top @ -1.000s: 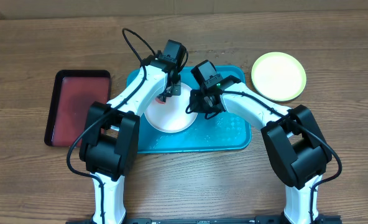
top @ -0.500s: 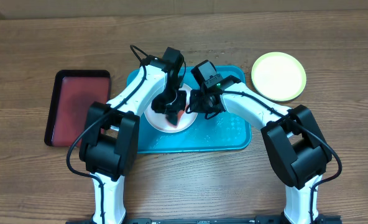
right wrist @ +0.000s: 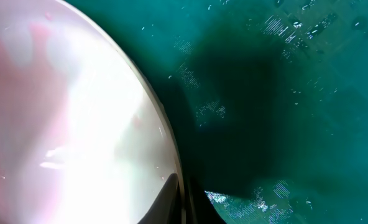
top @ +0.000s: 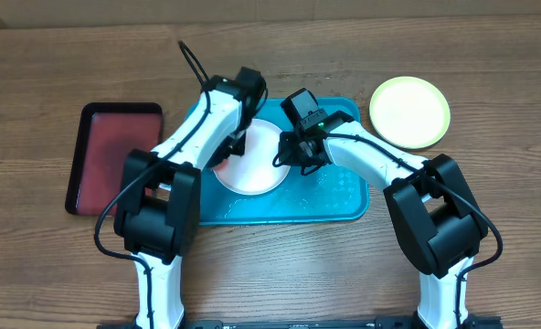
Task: Clean dirty plates on tray and stack at the side
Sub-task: 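Carry the sponge with the left gripper back into the black tray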
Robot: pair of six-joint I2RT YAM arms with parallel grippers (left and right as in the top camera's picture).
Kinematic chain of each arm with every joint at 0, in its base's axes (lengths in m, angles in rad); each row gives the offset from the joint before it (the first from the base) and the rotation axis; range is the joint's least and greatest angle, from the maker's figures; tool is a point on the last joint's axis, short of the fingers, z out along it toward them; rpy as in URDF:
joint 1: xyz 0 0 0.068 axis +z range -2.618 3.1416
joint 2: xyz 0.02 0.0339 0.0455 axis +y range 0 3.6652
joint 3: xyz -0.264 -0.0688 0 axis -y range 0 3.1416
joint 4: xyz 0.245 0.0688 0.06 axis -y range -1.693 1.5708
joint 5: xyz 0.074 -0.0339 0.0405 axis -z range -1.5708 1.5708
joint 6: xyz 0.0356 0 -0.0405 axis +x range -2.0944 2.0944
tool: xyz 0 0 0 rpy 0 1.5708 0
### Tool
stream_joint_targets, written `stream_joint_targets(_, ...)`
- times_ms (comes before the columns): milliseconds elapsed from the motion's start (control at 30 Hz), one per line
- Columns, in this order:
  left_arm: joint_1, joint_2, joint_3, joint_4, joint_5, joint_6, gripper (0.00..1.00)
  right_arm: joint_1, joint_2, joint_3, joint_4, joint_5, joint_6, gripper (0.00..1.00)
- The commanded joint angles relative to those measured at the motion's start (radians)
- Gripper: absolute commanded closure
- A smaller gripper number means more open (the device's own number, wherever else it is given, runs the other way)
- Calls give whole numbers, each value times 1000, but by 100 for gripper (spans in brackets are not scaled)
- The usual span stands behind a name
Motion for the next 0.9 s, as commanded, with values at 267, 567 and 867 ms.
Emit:
stream_joint_targets(267,224,-106,205,-66,240,-97,96,-5,1,-6,-13,20,0,96)
stream_joint_targets(567,417,-105,146,-107,177,-94,96,-5,1,-6,-2,20,0,96)
stream_joint_targets(867,556,-102,-30,61,193,-95,95,-5,1,-6,-3,20,0,96)
